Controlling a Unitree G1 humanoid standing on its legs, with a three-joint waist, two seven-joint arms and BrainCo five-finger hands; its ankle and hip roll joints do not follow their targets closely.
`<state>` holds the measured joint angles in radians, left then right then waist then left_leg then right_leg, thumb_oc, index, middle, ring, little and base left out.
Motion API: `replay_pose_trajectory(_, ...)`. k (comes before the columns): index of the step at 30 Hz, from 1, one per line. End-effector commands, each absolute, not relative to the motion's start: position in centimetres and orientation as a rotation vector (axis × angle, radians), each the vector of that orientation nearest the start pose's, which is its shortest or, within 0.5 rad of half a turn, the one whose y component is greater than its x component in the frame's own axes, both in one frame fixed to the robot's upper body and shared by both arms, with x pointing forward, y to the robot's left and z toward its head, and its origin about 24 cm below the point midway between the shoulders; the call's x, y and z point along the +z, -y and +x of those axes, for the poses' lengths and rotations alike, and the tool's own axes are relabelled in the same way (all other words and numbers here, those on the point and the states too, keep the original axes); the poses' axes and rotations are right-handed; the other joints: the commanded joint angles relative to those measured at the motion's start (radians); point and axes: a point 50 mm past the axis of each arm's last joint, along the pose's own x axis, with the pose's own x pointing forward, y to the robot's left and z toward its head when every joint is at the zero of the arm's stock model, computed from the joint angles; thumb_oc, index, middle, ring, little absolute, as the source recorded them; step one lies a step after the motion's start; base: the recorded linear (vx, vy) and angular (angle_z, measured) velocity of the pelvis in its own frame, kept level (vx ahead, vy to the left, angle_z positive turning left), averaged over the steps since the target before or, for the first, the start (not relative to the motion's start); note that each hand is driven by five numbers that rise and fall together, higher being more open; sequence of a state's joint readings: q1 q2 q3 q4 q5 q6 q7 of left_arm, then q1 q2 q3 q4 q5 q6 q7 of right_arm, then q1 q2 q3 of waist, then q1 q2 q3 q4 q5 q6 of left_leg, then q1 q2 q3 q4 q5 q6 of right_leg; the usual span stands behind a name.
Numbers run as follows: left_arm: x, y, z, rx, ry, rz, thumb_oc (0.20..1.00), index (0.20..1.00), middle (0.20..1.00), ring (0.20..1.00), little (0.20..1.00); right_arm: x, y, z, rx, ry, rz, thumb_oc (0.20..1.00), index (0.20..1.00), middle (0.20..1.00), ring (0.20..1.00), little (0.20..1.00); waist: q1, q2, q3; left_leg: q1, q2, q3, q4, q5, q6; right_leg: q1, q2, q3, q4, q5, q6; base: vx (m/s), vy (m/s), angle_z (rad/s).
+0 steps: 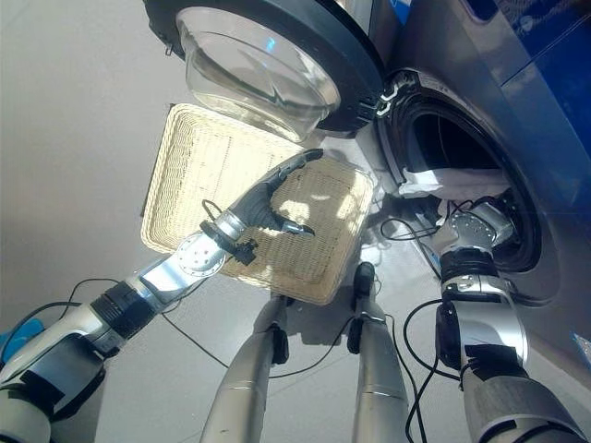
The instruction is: Put the clothes into the washing machine.
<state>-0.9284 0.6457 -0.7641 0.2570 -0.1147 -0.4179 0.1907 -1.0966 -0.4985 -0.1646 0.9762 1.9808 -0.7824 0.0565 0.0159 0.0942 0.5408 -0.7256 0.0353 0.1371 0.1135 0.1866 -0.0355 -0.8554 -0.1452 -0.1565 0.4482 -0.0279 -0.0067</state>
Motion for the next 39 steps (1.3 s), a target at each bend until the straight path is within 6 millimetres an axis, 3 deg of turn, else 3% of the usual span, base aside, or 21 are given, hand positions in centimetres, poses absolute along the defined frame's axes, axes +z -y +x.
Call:
replay_pose_trajectory(1,24.8,-6.3,31.2,-0.578,0.993,0.536,1.000,1.000,1.000,1.000,1.000,23.9,35.4,34.7,-0.564,1.059,1.445,1.000,1.000,1.000,1.000,1.000,-0.024,0.059,-0.021,0.019,-0.067,0.043,0.102,-0.129,-0.018,0.070,-0.005,-0.079,-0.107,0.113,0.105,0.00,0.000,0.00)
replay_pose_trajectory(11,24.9,-6.3,31.2,-0.584,0.990,0.560,1.000,1.000,1.000,1.000,1.000,23.4,35.4,35.6,-0.605,0.844,1.307,1.000,1.000,1.000,1.000,1.000,-0.020,0.050,-0.021,0.013,-0.067,0.044,0.108,-0.132,-0.011,0.067,-0.003,-0.083,-0.103,0.114,0.104,0.00,0.000,0.00)
replay_pose_trajectory(15,24.7,-6.2,31.2,-0.589,0.984,0.565,1.000,1.000,1.000,1.000,1.000,23.5,35.2,35.8,-0.665,0.727,1.094,1.000,1.000,1.000,1.000,1.000,-0.019,0.048,-0.021,0.011,-0.068,0.044,0.110,-0.134,-0.007,0.066,-0.004,-0.085,-0.102,0.114,0.105,0.00,0.000,0.00)
replay_pose_trajectory(16,24.5,-6.1,31.2,-0.592,0.979,0.564,1.000,1.000,1.000,1.000,1.000,23.4,35.1,35.9,-0.686,0.692,1.024,1.000,1.000,1.000,1.000,1.000,-0.019,0.047,-0.021,0.019,-0.068,0.043,0.112,-0.143,-0.008,0.073,-0.004,-0.084,-0.097,0.106,0.108,0.00,0.000,0.00)
replay_pose_trajectory(18,24.5,-5.9,31.2,-0.593,0.977,0.564,1.000,1.000,1.000,1.000,1.000,24.3,33.8,36.7,-0.760,0.514,0.481,1.000,1.000,1.000,1.000,1.000,-0.018,0.047,-0.021,0.011,-0.067,0.046,0.116,-0.144,-0.003,0.062,-0.004,-0.083,-0.092,0.109,0.108,0.00,0.000,0.00)
replay_pose_trajectory(20,24.4,-6.1,31.1,-0.592,0.980,0.568,1.000,1.000,1.000,1.000,1.000,24.4,33.1,37.0,-0.767,0.467,0.280,1.000,1.000,1.000,1.000,1.000,-0.019,0.045,-0.021,-0.002,-0.066,0.049,0.117,-0.136,-0.001,0.051,-0.002,-0.083,-0.096,0.118,0.106,0.00,0.000,0.00)
replay_pose_trajectory(22,24.3,-6.1,31.1,-0.591,0.979,0.568,1.000,1.000,1.000,1.000,1.000,24.4,32.9,37.1,-0.765,0.449,0.226,1.000,1.000,1.000,1.000,1.000,-0.021,0.045,-0.021,-0.004,-0.066,0.049,0.117,-0.136,-0.002,0.049,-0.002,-0.083,-0.096,0.117,0.106,0.00,0.000,0.00)
replay_pose_trajectory(23,24.0,-6.3,31.0,-0.590,0.979,0.568,1.000,1.000,1.000,1.000,1.000,23.7,32.6,37.2,-0.799,0.405,0.110,1.000,1.000,1.000,1.000,1.000,-0.022,0.042,-0.021,-0.004,-0.062,0.055,0.117,-0.136,-0.001,0.047,0.002,-0.082,-0.097,0.118,0.106,0.00,0.000,0.00)
replay_pose_trajectory(29,23.0,-6.1,30.4,-0.594,0.990,0.553,1.000,1.000,1.000,1.000,1.000,19.8,32.8,36.8,-0.922,0.311,0.290,1.000,1.000,1.000,1.000,1.000,-0.019,0.060,-0.021,0.009,-0.059,0.069,0.117,-0.152,0.000,0.052,0.003,-0.075,-0.089,0.097,0.109,0.01,0.037,-0.01)
replay_pose_trajectory(33,22.9,-5.5,30.3,-0.601,0.995,0.551,1.000,1.000,1.000,1.000,1.000,19.4,32.9,36.8,-0.956,0.291,0.362,1.000,1.000,1.000,1.000,1.000,-0.015,0.072,-0.021,0.009,-0.065,0.065,0.117,-0.153,0.000,0.053,0.001,-0.075,-0.090,0.095,0.108,0.00,0.012,-0.02)
replay_pose_trajectory(39,22.8,-5.2,30.1,-0.614,0.996,0.546,1.000,1.000,1.000,1.000,1.000,20.1,33.6,36.3,-1.186,0.142,-0.131,1.000,1.000,1.000,1.000,1.000,-0.009,0.081,-0.021,0.006,-0.067,0.066,0.121,-0.152,0.004,0.050,-0.002,-0.077,-0.088,0.099,0.109,0.00,0.000,0.00)
